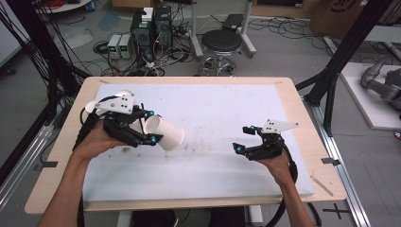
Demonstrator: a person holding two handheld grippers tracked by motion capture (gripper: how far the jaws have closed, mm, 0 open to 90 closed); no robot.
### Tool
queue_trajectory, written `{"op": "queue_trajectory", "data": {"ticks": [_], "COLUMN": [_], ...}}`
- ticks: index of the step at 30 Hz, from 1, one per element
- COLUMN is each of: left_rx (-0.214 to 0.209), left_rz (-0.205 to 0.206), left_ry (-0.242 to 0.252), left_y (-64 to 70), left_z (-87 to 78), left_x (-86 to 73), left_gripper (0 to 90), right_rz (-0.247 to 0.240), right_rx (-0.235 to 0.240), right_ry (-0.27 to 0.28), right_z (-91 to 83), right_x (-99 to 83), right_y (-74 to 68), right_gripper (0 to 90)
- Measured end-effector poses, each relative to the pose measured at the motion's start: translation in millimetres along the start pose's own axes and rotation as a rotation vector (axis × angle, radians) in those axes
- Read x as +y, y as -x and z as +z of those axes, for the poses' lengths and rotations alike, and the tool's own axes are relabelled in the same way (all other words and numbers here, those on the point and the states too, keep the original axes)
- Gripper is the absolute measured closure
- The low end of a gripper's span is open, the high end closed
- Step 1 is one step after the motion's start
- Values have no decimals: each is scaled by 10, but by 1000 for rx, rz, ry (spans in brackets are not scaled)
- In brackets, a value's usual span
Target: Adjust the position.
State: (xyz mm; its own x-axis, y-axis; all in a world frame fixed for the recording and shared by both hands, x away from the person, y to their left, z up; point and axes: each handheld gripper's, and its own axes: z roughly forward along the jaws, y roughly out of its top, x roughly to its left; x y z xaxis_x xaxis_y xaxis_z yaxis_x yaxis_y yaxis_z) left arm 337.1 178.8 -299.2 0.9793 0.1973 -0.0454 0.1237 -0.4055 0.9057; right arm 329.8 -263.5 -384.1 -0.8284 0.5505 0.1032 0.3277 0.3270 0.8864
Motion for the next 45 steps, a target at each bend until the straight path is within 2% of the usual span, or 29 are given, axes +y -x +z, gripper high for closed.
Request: {"op": "queue_trajectory", "data": {"ticks": [7, 17, 26, 31, 37, 45], "left_rx": [-5, -12, -19, -20, -12, -25], "left_rz": [-10, -32, -55, -57, -62, -73], "left_ry": [12, 55, 102, 114, 135, 173], "left_y": [-2, 3, 0, 2, 5, 16], "left_z": [84, 154, 260, 308, 335, 373], "left_x": [-43, -91, -172, -199, -211, -220], "left_gripper": [326, 328, 329, 330, 330, 331], "right_rz": [-35, -84, -124, -136, -142, -169], "right_rx": [47, 104, 187, 228, 278, 347], "right_ry": [-8, 12, 17, 39, 33, 40], "right_z": [32, 114, 214, 253, 333, 477], "right_x": [182, 405, 599, 664, 724, 833], "right_y": [-35, -90, -163, -192, -220, -286], "right_gripper": [194, 194, 194, 194, 194, 194]}}
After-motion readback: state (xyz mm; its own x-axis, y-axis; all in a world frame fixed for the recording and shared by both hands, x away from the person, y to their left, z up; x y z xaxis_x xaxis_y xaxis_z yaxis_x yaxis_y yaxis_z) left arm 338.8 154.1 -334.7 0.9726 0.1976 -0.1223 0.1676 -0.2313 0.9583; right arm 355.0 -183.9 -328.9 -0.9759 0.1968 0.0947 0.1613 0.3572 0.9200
